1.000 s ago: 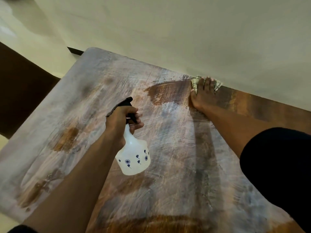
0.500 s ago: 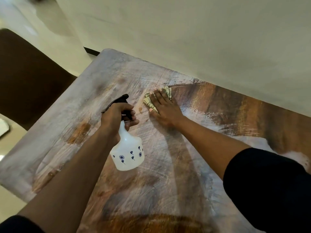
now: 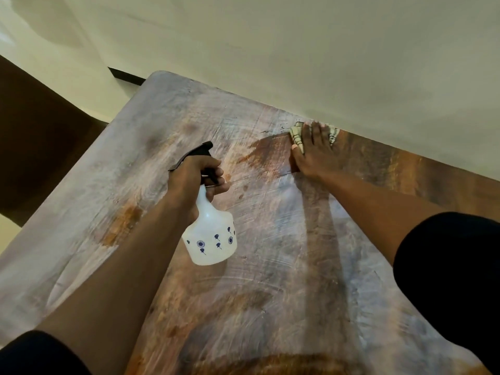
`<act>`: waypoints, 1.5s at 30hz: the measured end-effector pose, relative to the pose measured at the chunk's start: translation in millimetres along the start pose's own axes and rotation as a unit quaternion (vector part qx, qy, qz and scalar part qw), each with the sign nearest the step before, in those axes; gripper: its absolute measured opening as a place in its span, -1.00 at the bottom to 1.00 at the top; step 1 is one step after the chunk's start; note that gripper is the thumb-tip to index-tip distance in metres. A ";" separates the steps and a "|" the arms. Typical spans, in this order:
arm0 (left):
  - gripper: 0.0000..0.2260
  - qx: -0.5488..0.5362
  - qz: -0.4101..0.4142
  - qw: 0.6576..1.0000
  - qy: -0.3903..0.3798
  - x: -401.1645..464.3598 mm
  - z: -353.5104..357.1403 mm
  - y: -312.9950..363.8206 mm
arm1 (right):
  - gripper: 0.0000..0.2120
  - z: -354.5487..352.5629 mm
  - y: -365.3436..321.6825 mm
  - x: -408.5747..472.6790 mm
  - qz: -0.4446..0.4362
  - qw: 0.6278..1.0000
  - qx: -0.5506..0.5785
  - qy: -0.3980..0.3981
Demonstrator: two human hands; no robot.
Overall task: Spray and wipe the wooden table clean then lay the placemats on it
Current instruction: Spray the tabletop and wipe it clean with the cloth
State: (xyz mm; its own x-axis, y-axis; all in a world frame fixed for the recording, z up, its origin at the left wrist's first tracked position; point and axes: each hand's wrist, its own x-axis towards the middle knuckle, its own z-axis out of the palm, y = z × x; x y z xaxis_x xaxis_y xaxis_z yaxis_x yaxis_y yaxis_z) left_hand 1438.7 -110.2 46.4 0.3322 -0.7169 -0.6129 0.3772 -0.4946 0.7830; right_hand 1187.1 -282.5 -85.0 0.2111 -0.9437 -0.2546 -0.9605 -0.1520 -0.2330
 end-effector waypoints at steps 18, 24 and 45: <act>-0.93 0.067 -0.025 0.997 -0.031 58.7 -25.3 38.6 | -0.31 20.4 -100.2 0.7 -0.127 0.991 -0.036 -0.005; -0.77 0.033 -0.004 0.998 -0.044 69.7 -19.6 31.0 | -0.31 -18.2 3.0 11.1 0.093 0.995 -0.027 0.015; -0.88 0.057 -0.032 0.996 -0.056 65.3 5.1 20.9 | -0.33 -1.1 -55.6 49.4 -0.004 1.000 -0.007 0.020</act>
State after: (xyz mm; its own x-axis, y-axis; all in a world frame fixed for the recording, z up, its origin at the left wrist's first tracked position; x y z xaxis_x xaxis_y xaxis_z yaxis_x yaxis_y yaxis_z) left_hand 1463.8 -169.9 23.3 0.2095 -0.7294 -0.6512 0.2913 -0.5892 0.7537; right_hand 1250.7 -321.0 -83.6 0.2109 -0.9535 -0.2153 -0.9617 -0.1629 -0.2206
